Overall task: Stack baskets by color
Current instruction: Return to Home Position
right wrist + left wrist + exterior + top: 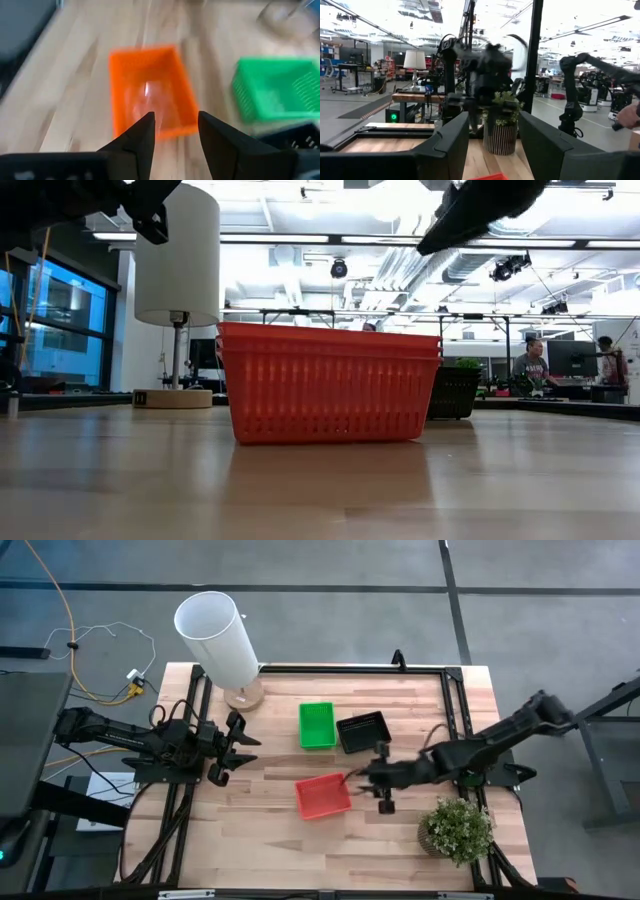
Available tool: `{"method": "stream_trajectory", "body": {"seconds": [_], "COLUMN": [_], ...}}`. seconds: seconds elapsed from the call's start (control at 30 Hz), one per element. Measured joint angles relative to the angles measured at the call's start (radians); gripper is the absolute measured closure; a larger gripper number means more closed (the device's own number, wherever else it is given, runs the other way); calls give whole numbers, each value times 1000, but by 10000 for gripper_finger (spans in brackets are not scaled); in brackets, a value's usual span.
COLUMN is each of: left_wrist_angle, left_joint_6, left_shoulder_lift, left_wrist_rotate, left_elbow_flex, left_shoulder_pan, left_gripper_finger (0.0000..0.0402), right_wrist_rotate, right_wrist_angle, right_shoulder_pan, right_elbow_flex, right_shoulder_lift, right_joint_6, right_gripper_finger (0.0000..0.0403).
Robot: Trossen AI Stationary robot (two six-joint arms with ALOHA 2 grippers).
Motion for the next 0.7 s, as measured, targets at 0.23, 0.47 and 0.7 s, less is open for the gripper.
{"method": "stream_trajectory", "body": {"seconds": [0.23, 0.47, 0.7], "left_wrist_angle": [-1, -1, 0], "left_joint_6": [0, 36, 78], "left_shoulder_lift": [0, 0, -1], "left_wrist_rotate": [0, 59, 50], "left_elbow_flex": [0, 0, 0], "left_shoulder_pan": [0, 0, 0], "left_gripper_finger": [244, 244, 244], "right_wrist_rotate": [37, -26, -36], "right_wrist_angle": [751, 939, 898], "right_shoulder_pan": [-52, -122, -148], "right_elbow_flex": [-329, -374, -374], "right_shoulder_lift": [-201, -219, -209], "right_joint_6": [-181, -289, -196], "right_gripper_finger": [269, 270, 270]}}
